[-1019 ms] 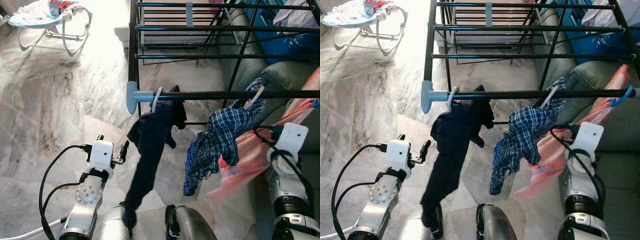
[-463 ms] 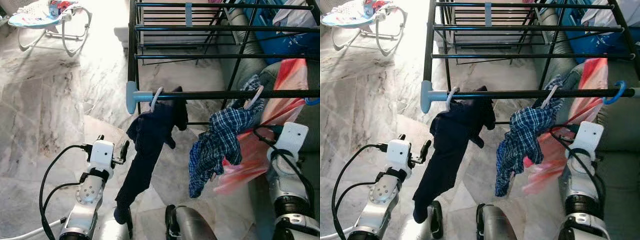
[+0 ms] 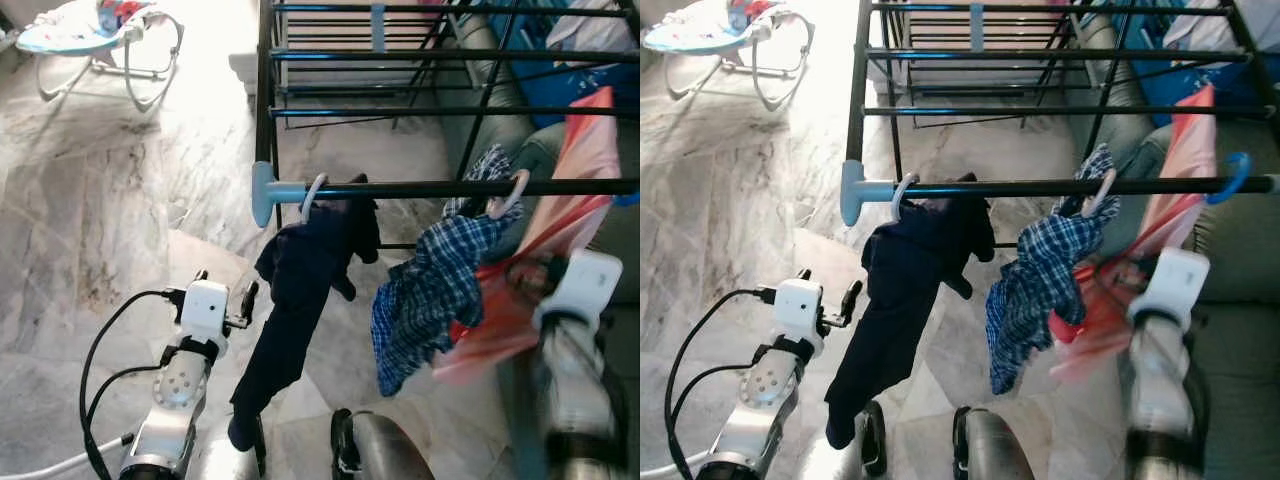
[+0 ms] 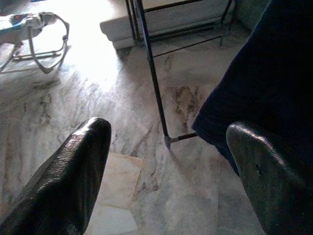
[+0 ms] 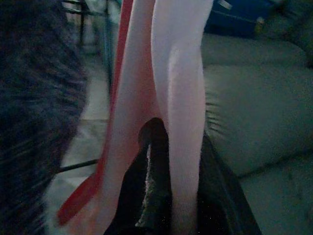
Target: Hang hanger
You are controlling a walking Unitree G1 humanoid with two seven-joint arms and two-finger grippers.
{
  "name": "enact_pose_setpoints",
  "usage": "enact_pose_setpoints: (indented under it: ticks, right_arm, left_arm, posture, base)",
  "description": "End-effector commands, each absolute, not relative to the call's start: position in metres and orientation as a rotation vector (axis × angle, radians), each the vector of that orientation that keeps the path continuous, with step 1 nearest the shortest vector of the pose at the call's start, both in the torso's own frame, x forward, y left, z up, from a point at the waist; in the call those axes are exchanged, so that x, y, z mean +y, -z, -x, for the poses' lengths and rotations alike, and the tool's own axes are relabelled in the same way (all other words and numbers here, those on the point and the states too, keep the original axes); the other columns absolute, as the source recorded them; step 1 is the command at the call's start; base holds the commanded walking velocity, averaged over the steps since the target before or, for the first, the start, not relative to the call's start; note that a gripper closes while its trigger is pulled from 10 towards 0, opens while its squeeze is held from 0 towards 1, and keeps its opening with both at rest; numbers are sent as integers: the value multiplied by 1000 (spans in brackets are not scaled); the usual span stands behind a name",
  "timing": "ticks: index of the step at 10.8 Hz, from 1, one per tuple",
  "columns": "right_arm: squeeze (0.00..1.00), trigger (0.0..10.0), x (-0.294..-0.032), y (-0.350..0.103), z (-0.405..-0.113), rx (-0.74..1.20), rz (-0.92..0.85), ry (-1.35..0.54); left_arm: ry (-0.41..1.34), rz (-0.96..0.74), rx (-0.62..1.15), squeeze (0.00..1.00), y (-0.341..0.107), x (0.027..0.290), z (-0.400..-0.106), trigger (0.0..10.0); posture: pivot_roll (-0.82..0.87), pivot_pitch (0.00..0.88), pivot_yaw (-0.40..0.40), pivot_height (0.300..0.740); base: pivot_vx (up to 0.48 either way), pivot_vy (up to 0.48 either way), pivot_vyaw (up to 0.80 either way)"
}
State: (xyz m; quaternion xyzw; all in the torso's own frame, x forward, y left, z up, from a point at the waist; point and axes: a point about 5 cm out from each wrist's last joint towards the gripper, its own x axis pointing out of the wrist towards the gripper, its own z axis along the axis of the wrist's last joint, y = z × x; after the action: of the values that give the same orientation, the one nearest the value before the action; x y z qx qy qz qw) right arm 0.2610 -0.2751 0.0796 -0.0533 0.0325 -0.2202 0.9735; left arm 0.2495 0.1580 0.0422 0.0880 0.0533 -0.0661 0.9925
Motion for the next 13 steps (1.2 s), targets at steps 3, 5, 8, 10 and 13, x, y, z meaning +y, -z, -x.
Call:
enact_pose_setpoints:
  ticks: [3,5,8,10,13]
  right_arm:
    - [0,10000,-265,-84,-224,-4,154,426]
    - [0,10000,-266,-49,-189,148,139,490]
    - [0,10000,-273,-55,-193,162,114,537]
    - [0,10000,-269,-29,-184,343,19,547]
    - [0,10000,-252,-28,-202,358,-25,468]
  left_arm:
    - [124,-188,122,0,-37,158,-247,10000]
    - [118,-194,117,0,-37,154,-250,10000]
    - [107,-200,114,0,-37,154,-252,10000]
    - [101,-202,115,0,-36,153,-253,10000]
    - [88,-208,111,0,-36,155,-253,10000]
  posture:
    - [-65,201,-38,740]
    - [-71,190,-43,740]
    - [-77,184,-49,740]
    - [-72,185,-50,740]
    - [-58,182,-51,740]
  base:
    - [0,0,0]
    - [0,0,0]
    - [0,0,0]
    - [0,0,0]
    - [-250,0,0]
